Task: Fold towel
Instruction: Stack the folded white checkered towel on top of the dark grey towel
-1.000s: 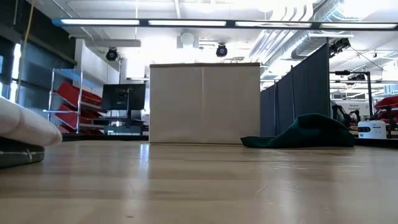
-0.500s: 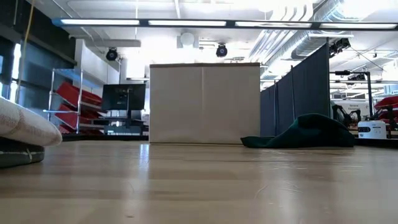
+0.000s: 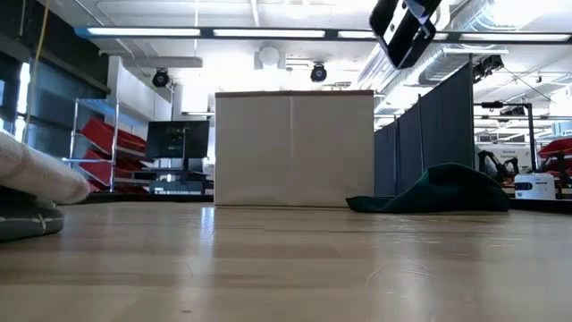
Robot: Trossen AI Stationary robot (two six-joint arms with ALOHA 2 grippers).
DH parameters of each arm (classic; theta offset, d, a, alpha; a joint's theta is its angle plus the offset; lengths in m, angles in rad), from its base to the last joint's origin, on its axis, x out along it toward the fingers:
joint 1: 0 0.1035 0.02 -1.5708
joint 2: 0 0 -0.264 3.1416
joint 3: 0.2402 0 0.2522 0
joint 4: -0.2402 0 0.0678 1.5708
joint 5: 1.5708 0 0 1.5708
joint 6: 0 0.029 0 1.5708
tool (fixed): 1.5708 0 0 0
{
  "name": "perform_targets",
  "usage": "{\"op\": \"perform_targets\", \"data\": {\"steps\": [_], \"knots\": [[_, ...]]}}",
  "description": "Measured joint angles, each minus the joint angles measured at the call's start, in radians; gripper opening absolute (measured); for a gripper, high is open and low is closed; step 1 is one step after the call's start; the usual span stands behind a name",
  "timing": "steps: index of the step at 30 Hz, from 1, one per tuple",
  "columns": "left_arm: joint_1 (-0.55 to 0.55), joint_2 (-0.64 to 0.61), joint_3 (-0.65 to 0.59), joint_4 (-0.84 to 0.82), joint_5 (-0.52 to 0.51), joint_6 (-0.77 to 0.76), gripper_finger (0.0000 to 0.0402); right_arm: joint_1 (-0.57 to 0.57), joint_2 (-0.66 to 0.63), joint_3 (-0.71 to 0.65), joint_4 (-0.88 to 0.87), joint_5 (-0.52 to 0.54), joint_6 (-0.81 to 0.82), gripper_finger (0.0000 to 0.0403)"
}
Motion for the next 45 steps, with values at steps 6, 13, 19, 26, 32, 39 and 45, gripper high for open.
{"op": "perform_targets", "data": {"steps": [6,13,19,26,32,39,45], "knots": [[0.012,0.008,0.03,-0.027,0.037,-0.033,0.0002,0.034,-0.036,0.0,0.0,0.046,-0.01,0.0],[0.106,-0.011,0.125,-0.015,-0.12,0.198,0.0,0.049,-0.065,0.001,0.0,0.083,-0.054,0.0],[0.217,0.024,0.125,0.073,-0.123,0.432,0.0,0.044,-0.064,0.001,-0.021,0.085,-0.048,0.0],[0.289,0.133,0.124,0.249,0.004,0.575,0.0,0.064,-0.064,0.001,-0.033,0.08,-0.045,0.0],[0.3,0.115,0.129,0.227,0.052,0.544,0.0,0.072,-0.064,0.001,-0.038,0.08,-0.045,0.0],[0.254,-0.005,0.228,-0.129,0.02,0.436,0.0,0.087,-0.064,0.001,-0.034,0.079,-0.042,0.0],[0.162,-0.013,0.178,-0.368,0.052,0.128,0.0,0.098,-0.064,0.001,-0.037,0.08,-0.027,0.0]]}}
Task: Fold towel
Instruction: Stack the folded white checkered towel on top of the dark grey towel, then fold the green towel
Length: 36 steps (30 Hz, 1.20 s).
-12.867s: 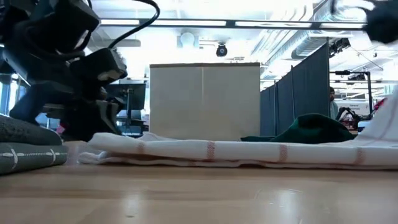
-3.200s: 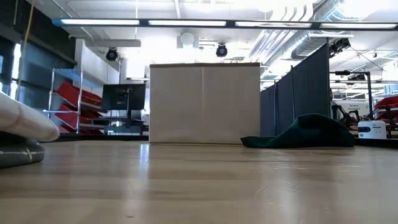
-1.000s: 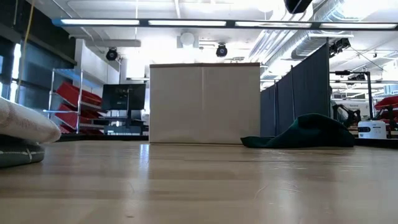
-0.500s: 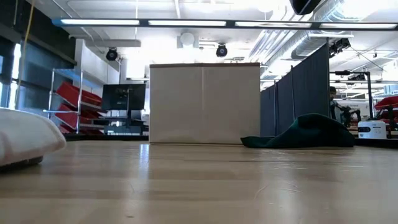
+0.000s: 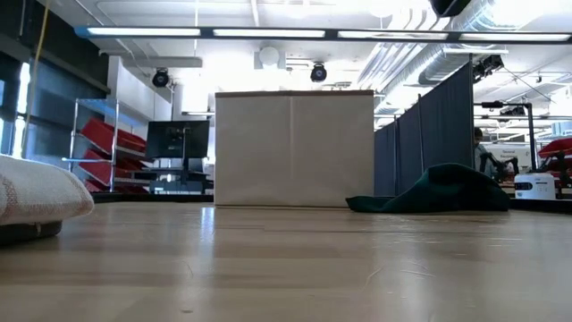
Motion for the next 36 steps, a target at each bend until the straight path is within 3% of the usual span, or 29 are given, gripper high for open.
{"op": "perform_targets", "data": {"steps": [6,14,17,20,24,27,33,36], "knots": [[-0.077,0.0,-0.078,-0.073,0.087,-0.258,0.0,0.011,0.0,0.0,-0.004,0.0,0.009,0.0],[-0.098,0.0,-0.172,0.029,0.089,-0.289,0.0,0.012,0.0,0.0,-0.003,0.025,0.011,0.0],[-0.082,-0.003,-0.143,-0.045,0.096,-0.276,0.0,0.014,-0.008,0.0,-0.013,0.025,0.036,0.0],[-0.057,-0.021,-0.076,-0.165,0.013,-0.272,0.0,0.014,-0.057,0.0,-0.073,0.025,0.064,0.0],[-0.019,-0.053,-0.002,-0.278,-0.19,-0.229,0.0,0.012,-0.166,0.0,-0.263,0.053,0.141,0.0],[0.029,-0.091,0.004,-0.275,-0.339,-0.156,0.0,-0.009,-0.271,0.0,-0.479,0.052,0.229,0.0],[0.186,-0.161,0.003,-0.182,-0.495,0.141,0.0,-0.068,-0.475,0.0,-0.962,0.032,0.374,0.0],[0.298,-0.194,0.003,-0.082,-0.499,0.366,0.0,-0.113,-0.562,0.0,-1.187,0.02,0.448,0.0]]}}
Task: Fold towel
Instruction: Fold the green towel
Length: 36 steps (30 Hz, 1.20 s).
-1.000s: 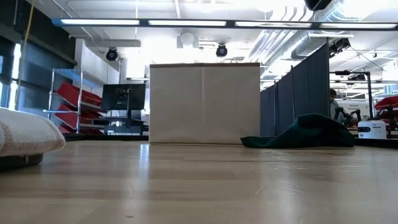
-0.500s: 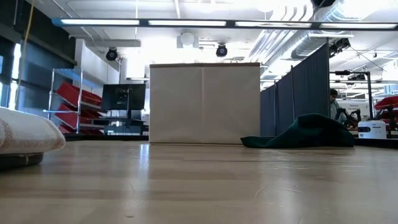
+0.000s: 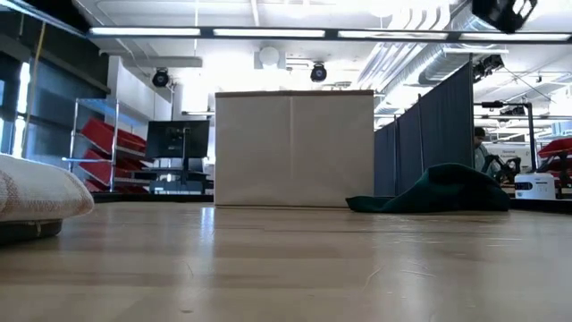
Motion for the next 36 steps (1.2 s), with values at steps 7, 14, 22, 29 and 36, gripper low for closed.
{"op": "perform_targets", "data": {"steps": [7,14,22,29,36], "knots": [[0.256,-0.02,0.0,0.374,0.108,0.617,0.0,-0.143,-0.146,0.0,-0.342,-0.014,0.16,0.0],[0.502,-0.021,-0.068,0.756,0.429,1.05,0.0,-0.339,-0.201,0.0,-0.473,-0.159,0.055,0.0],[0.757,-0.023,-0.129,0.882,0.695,1.223,0.0,-0.599,-0.193,0.03,-0.59,-0.226,-0.194,0.0],[0.892,-0.026,-0.208,0.898,0.805,1.265,0.0,-0.851,-0.167,0.069,-0.625,-0.263,-0.435,0.0013],[0.912,-0.102,-0.209,0.797,0.838,1.277,0.0,-1.038,-0.005,0.071,-0.619,-0.295,-0.77,0.0103]]}}
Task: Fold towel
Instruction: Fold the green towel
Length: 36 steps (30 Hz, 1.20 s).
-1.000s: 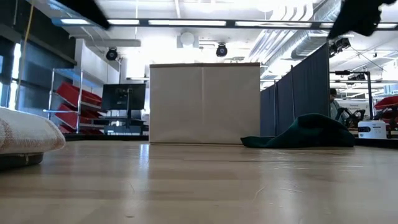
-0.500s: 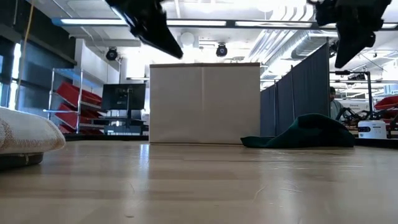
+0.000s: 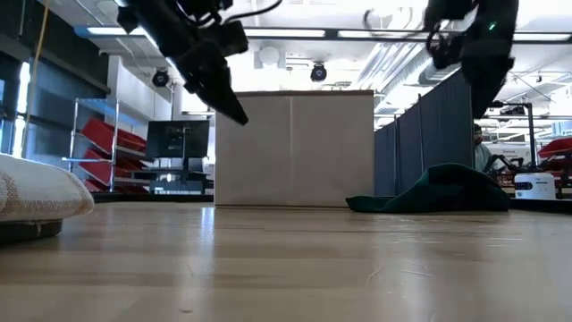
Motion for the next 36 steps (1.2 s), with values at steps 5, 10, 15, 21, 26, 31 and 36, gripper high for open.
{"op": "perform_targets", "data": {"steps": [5,10,15,21,26,31,36], "knots": [[-0.008,-0.062,-0.021,0.007,-0.001,0.016,0.0,-0.03,0.145,0.0,0.065,0.056,-0.231,0.0157],[-0.009,-0.118,-0.162,0.147,0.01,0.034,0.0,-0.029,0.227,0.0,0.197,0.004,-0.356,0.0181],[-0.014,-0.167,-0.252,0.199,0.01,-0.019,0.0,-0.029,0.265,-0.042,0.274,-0.015,-0.45,0.0183],[-0.04,-0.192,-0.294,0.208,0.009,-0.059,0.0,-0.038,0.273,-0.122,0.31,0.033,-0.486,0.016],[-0.052,-0.193,-0.296,0.214,0.005,-0.065,0.0,-0.036,0.263,-0.132,0.321,0.046,-0.413,0.0031],[-0.058,-0.193,-0.296,0.219,-0.002,-0.098,0.0,0.025,0.172,-0.085,0.219,0.049,-0.32,0.0005],[-0.066,-0.193,-0.296,0.219,-0.003,-0.125,0.0,0.144,0.096,0.019,-0.1,0.011,-0.093,0.0001]]}}
